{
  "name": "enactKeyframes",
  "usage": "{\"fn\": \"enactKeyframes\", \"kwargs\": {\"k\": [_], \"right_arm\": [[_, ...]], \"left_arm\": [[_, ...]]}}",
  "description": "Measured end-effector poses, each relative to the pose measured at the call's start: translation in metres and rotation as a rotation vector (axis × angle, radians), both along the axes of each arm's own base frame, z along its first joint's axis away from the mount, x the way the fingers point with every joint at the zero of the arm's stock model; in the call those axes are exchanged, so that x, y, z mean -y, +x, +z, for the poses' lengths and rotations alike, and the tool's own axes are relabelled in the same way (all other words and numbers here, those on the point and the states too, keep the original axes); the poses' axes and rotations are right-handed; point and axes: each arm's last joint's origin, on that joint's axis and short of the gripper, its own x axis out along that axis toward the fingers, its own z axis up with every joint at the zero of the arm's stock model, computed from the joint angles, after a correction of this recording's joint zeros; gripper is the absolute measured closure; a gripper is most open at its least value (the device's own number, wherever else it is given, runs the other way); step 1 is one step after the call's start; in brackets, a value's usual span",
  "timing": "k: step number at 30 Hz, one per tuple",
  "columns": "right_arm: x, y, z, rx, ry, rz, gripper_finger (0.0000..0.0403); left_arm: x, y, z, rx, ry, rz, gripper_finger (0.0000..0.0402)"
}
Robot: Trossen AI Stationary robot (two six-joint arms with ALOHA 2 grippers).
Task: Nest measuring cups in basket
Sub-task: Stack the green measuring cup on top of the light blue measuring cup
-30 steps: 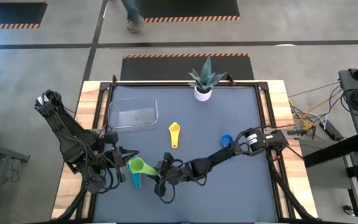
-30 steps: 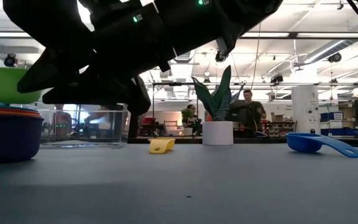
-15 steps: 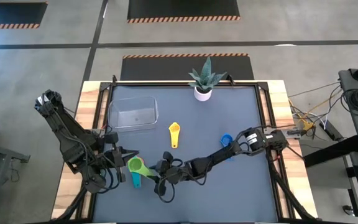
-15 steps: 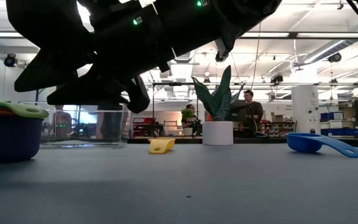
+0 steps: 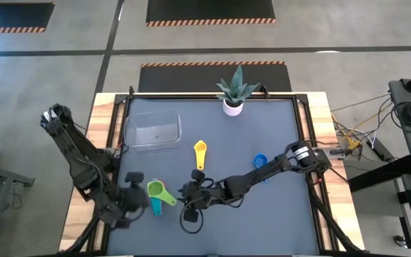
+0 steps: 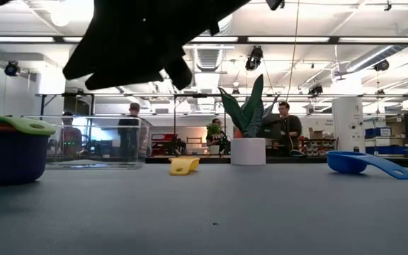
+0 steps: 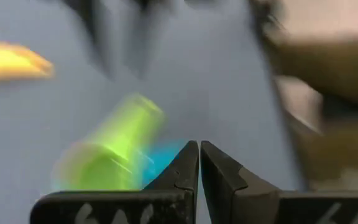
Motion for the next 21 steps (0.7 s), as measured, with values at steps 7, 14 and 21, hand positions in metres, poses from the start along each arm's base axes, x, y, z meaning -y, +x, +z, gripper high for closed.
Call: {"fn": "enactKeyframes", "kwargs": {"k": [7, 14, 21], "right_arm": [[0.001, -0.001, 0.001, -0.016, -0.034, 0.016, 0.0342], [0.002, 0.000, -0.006, -0.026, -0.053, 0.020, 0.0392], [0.010, 0.009, -0.025, -0.020, -0.077, -0.008, 0.0394]], "left_arm": [[0.024, -0.004, -0.024, -0.256, -0.059, -0.092, 0.0402], [0.038, 0.008, -0.057, -0.286, 0.131, -0.111, 0.0402], [0.044, 0.016, -0.080, -0.278, 0.281, -0.093, 0.0402]]}}
